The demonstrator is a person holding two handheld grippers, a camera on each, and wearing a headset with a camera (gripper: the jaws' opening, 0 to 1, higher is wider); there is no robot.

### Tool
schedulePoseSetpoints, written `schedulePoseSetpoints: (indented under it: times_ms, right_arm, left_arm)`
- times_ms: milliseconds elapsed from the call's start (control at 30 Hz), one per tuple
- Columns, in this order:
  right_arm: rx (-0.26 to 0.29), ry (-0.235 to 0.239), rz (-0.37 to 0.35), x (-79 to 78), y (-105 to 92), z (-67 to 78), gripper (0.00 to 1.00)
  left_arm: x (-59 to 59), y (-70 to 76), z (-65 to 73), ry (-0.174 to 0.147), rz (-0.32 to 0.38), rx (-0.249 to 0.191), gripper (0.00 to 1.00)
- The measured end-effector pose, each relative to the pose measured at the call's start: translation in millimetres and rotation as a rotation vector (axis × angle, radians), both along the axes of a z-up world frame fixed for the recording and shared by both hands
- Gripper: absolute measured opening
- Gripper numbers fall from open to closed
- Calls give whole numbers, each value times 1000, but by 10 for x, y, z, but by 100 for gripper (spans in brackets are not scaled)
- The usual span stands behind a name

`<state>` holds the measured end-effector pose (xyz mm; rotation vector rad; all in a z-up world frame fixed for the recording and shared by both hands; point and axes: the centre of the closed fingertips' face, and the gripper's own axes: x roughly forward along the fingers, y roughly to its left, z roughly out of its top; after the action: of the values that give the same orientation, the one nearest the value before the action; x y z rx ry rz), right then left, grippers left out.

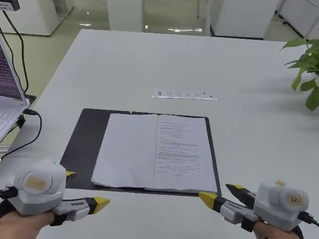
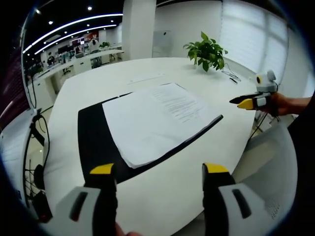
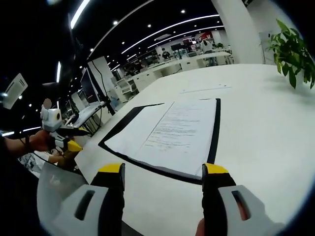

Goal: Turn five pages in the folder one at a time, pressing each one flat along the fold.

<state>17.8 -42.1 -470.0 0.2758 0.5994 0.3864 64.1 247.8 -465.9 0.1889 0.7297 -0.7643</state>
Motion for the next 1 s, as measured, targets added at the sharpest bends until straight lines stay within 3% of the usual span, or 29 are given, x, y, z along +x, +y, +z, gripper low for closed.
schedulePoseSetpoints:
  times_ms: [600, 767, 1000]
  right_arm:
    - [27, 20, -21, -93, -16, -66, 62]
    - [36, 26, -31, -113, -25, -93, 61]
    - [43, 33, -46, -167, -51, -116, 60]
  left_arm:
    - [1, -361, -39, 16, -71, 22, 69]
    - [-2, -567, -8, 18, -115, -5, 70]
    - [6, -867, -49, 21, -182, -2, 69]
